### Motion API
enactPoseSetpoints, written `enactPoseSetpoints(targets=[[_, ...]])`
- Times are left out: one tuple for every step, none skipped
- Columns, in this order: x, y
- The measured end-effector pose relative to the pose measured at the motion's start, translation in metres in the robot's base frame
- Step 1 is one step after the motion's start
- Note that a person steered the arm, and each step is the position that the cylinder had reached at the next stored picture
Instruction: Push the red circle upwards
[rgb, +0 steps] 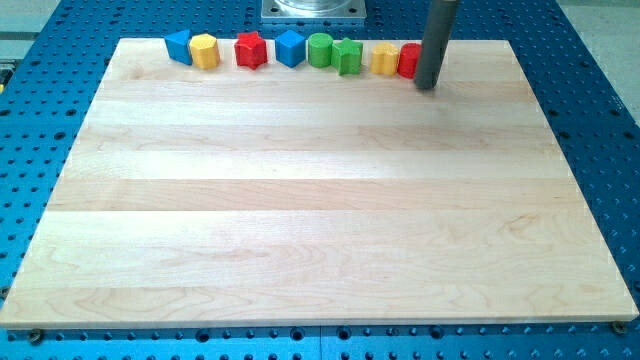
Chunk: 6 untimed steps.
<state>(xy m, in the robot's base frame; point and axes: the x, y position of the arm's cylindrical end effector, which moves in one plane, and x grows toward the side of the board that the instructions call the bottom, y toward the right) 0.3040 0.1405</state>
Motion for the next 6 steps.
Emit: enactPoseSetpoints(targets=[[0.015, -0.086], [-0.002, -0.1], [-0.005, -0.081], [-0.023, -0.021], [-0.033, 0.011], [-0.046, 0.017]])
